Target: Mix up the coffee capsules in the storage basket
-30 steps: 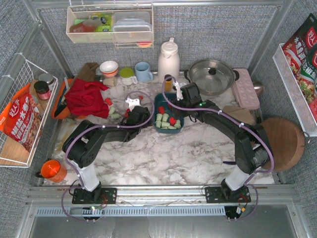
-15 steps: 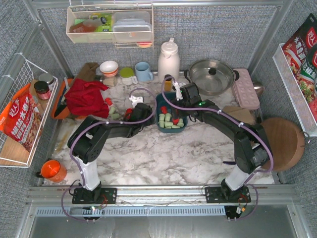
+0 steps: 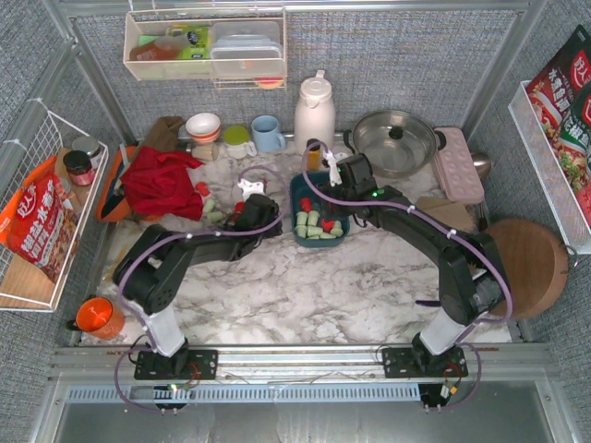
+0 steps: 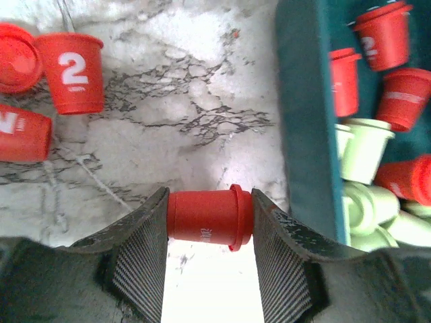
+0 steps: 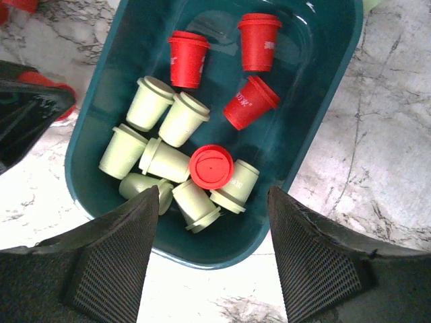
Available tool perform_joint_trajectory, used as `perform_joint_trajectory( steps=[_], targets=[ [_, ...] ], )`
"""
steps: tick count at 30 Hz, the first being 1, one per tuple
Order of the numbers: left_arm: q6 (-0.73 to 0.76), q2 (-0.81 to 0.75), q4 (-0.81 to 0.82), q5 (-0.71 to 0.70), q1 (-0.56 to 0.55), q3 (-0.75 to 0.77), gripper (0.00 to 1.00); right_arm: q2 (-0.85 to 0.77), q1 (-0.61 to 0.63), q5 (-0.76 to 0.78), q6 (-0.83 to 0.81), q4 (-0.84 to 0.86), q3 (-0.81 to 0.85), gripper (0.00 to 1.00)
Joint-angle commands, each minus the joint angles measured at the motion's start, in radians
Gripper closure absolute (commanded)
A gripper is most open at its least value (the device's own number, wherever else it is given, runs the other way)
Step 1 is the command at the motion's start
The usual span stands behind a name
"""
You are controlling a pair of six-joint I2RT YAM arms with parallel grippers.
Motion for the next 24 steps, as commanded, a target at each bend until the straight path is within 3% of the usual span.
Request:
perform_joint_trajectory(
  steps=[1, 7, 12, 17, 24],
  targets=[
    [0.123, -0.142, 0.132, 0.02, -0.008, -0.086, 0.56, -0.028, 0.0, -0.065, 0.013, 0.031, -0.012, 0.31],
    [0.458, -0.284, 0.474, 0.038, -0.092, -0.238, 0.56, -0.065, 0.0, -0.173, 0.05, 0.051, -0.013, 0.31],
    [0.768, -0.217, 0.864, 0.203, -0.166, -0.352, 0.55, -0.104, -0.001, -0.282, 0.07, 0.084, -0.023, 0.32],
    [0.817, -0.137, 1.158, 0.277, -0.178, -0.392, 0.55, -0.088, -0.002, -0.415, 0.031, 0.05, 0.002, 0.36],
    [0.853, -0.072, 1.299, 0.359, -0.182, -0.378, 0.54, -0.06, -0.001, -0.54, 0.028, 0.053, 0.024, 0.38]
  ],
)
